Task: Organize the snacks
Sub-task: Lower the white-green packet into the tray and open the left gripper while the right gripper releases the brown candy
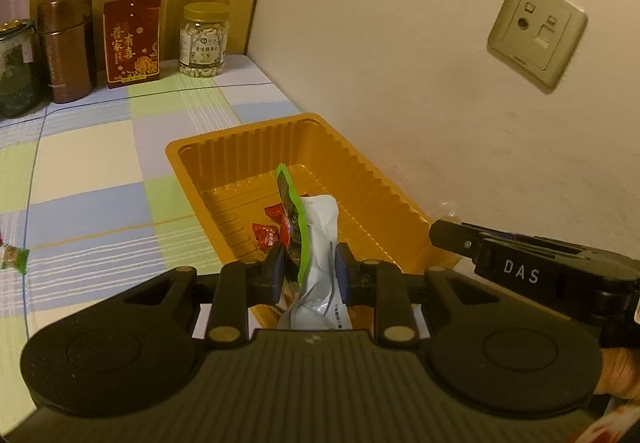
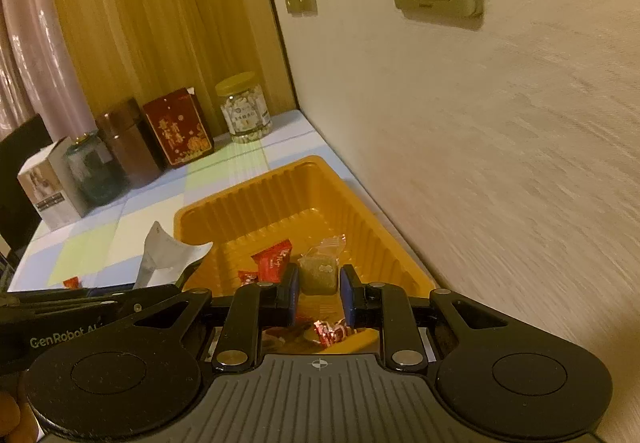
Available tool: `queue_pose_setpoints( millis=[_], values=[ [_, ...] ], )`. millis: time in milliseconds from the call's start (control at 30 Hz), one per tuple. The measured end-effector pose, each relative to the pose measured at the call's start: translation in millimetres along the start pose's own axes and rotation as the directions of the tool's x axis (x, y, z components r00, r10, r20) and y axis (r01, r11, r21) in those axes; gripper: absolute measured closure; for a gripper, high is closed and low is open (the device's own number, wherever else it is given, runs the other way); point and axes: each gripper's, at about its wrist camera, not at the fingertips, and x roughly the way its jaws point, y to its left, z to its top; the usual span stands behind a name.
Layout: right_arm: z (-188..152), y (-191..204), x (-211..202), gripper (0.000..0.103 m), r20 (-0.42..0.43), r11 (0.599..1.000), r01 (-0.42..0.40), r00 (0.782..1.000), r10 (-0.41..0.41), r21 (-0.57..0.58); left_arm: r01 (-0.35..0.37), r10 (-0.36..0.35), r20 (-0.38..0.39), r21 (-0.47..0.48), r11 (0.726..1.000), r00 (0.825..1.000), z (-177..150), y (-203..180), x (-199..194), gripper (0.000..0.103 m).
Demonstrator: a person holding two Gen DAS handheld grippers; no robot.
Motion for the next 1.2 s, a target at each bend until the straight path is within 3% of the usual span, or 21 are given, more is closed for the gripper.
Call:
queue_pose_setpoints(
  millis=[467,533,1200],
  values=[
    [4,-2,25,0.081,-0.025,1.000,0.011,1.000,-0.011,-0.010,0.018,-0.018,-0.016,0.011,1.000,1.000,16,-1,27,0.079],
    [3,-3,25,0.081,-0.026,1.000,0.012,1.000,-0.012,-0.009,0.014,-0.014,-0.007,0.010,1.000,1.000,16,2,27,0.065],
    [11,9,19,0.081,-0.014,0.999,-0.050,0.999,0.050,0.022,-0.097,0.106,0.053,-0.152,0.984,0.993,-13,55,-37,0.064]
  ],
)
